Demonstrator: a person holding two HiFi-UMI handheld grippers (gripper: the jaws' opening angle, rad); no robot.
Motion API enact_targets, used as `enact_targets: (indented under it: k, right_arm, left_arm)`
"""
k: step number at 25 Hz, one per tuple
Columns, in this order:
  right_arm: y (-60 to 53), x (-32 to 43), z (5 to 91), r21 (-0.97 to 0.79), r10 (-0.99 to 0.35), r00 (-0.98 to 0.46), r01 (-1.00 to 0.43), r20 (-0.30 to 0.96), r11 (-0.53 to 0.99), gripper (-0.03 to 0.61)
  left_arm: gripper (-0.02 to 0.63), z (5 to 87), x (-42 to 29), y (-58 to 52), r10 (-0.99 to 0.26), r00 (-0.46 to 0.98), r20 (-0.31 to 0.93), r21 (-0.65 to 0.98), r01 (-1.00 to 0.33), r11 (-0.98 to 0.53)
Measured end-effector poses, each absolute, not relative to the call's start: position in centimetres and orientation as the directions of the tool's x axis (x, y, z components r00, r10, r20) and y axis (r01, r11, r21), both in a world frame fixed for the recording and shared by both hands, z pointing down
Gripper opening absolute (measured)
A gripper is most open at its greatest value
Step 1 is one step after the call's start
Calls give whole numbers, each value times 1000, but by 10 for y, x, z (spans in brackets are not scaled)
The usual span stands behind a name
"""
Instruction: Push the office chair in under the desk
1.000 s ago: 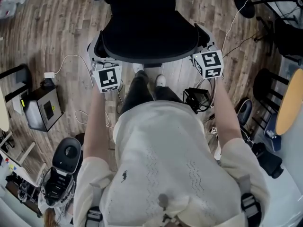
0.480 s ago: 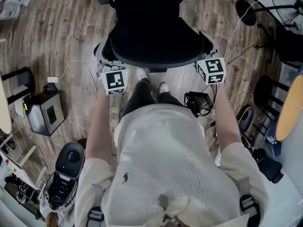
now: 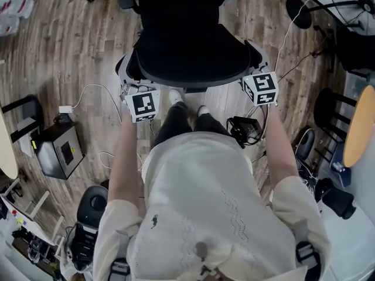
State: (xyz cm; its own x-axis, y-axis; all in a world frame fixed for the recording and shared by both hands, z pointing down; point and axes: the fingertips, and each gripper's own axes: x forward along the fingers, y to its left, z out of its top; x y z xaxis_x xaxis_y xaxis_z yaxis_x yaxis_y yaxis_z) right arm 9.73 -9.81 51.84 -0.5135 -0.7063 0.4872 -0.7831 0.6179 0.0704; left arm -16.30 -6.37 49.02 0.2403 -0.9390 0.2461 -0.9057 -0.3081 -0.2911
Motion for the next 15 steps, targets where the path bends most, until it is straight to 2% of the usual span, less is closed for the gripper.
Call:
enact_targets:
  k: [15]
  right_arm:
    - [-118,102,511,87,-731,-480,-805,484,586,270]
  left_arm:
    - [299,482,-159,-89,-937,256,236,-307,-895,-323]
